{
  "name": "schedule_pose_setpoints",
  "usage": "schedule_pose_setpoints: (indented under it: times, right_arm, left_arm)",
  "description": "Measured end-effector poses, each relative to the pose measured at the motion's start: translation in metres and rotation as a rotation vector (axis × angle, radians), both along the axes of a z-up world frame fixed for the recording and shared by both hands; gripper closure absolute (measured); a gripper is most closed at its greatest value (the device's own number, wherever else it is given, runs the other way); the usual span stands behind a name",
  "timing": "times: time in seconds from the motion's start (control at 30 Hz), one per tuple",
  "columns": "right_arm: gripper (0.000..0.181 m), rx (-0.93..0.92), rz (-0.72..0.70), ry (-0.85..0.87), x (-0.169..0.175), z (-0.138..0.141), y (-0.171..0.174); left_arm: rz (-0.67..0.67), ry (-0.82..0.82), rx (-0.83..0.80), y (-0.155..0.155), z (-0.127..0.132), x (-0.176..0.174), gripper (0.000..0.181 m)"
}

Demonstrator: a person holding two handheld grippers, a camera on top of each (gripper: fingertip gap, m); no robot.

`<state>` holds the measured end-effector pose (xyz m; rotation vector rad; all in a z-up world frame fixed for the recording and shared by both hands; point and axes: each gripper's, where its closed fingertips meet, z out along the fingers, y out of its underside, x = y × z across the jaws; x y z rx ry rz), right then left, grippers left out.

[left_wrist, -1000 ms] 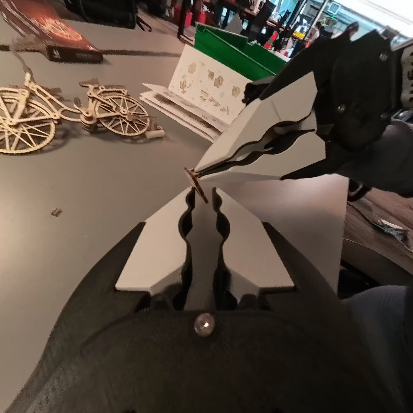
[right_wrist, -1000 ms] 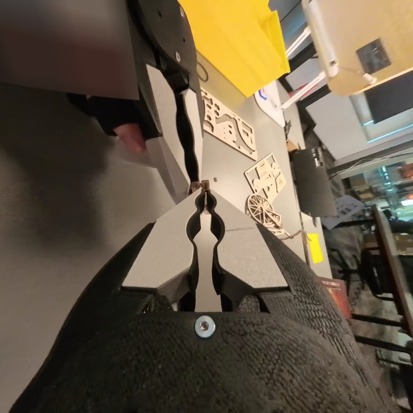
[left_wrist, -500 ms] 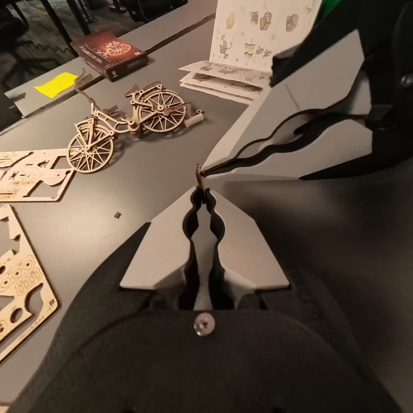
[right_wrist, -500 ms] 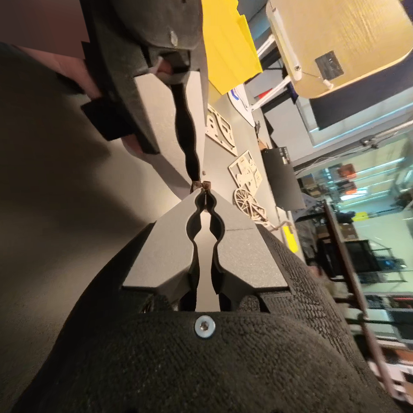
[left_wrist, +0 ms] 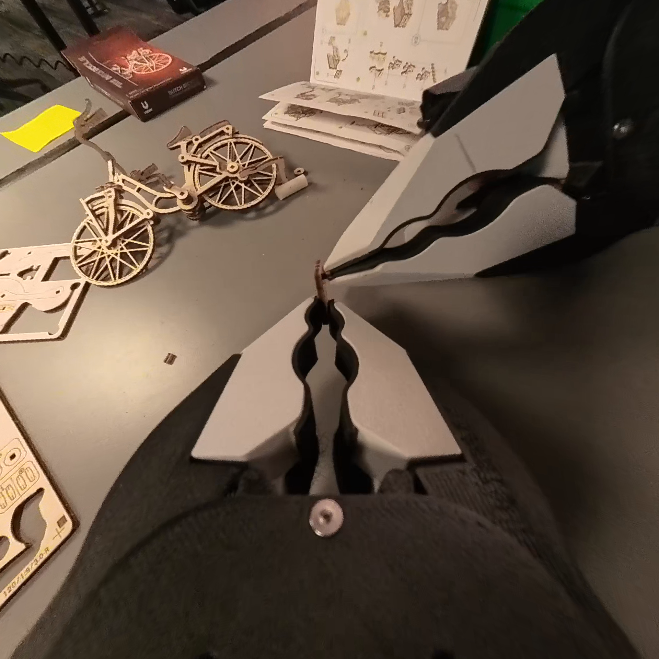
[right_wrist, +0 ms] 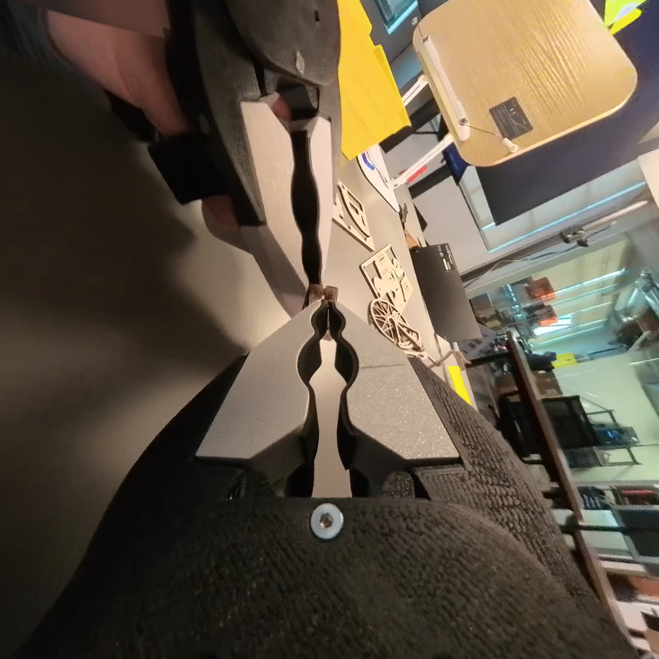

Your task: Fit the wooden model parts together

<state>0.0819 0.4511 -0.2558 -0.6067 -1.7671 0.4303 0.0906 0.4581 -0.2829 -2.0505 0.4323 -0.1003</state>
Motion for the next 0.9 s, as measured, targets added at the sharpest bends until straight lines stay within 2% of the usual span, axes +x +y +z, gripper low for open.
schedule_pose_setpoints:
  times: [0.13,0.23,0.6,0.7,0.77,0.9]
  right_arm:
    - [0.181,0.038,-0.007,-0.002,0.0,-0.003,0.001]
    - [0.181,0.05,-0.021,-0.003,-0.002,-0.004,0.001]
    - [0.181,-0.096,-0.021,0.015,0.0,0.004,0.004]
    - [0.181,-0.186,-0.011,-0.012,-0.001,0.004,0.001]
    - [0.181,-0.267,-0.002,-0.096,0.001,-0.003,0.0]
    - [0.181,-0.45,0.032,-0.414,0.013,-0.031,-0.001]
  left_arm:
    - [-0.024,-0.06,0.032,-0.001,0.008,0.003,0.18]
    - [0.006,-0.024,0.041,0.001,0.007,0.0,0.18]
    - [0.097,-0.001,0.06,0.005,0.009,-0.011,0.18]
    - [0.14,-0.011,0.072,0.006,0.011,-0.017,0.18]
    - [0.165,-0.03,0.088,0.007,0.014,-0.022,0.18]
    - [0.191,-0.052,0.118,0.007,0.019,-0.029,0.18]
